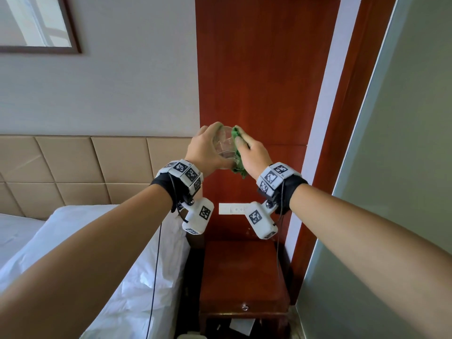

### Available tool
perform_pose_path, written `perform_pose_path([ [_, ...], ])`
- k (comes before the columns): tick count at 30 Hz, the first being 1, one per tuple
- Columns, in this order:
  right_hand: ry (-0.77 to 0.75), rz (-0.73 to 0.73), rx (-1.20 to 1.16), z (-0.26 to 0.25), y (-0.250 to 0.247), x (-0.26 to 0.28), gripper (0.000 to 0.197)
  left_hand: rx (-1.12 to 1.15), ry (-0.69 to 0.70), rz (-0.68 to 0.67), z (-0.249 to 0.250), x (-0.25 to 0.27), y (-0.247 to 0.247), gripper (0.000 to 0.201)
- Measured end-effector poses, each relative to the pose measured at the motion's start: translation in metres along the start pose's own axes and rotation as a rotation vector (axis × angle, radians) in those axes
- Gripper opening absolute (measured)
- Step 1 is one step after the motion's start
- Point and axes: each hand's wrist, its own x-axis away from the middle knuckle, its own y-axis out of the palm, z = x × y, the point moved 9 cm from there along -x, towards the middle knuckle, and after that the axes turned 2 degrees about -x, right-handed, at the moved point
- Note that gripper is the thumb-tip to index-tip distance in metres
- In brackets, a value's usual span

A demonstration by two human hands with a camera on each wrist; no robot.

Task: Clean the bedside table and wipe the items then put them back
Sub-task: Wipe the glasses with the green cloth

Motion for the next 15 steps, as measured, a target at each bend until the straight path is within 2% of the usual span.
perform_pose_path([
  [6, 0.221, 0.032, -0.455, 0.027, 0.001, -0.001, 0.043, 0.091, -0.034, 0.034, 0.006, 0.007, 0.001, 0.108],
  [11, 0.224, 0.034, -0.534, 0.032, 0.0, 0.005, 0.02, 0.244, -0.076, -0.011, 0.002, 0.012, 0.011, 0.115],
  [13, 0.208, 0.059, -0.499, 0.034, -0.005, 0.004, 0.019, 0.209, -0.06, -0.016, 0.005, 0.014, 0.011, 0.114],
  [15, 0.159, 0.081, -0.436, 0.03, -0.012, 0.003, 0.028, 0.137, -0.027, -0.018, 0.01, 0.015, 0.01, 0.112],
])
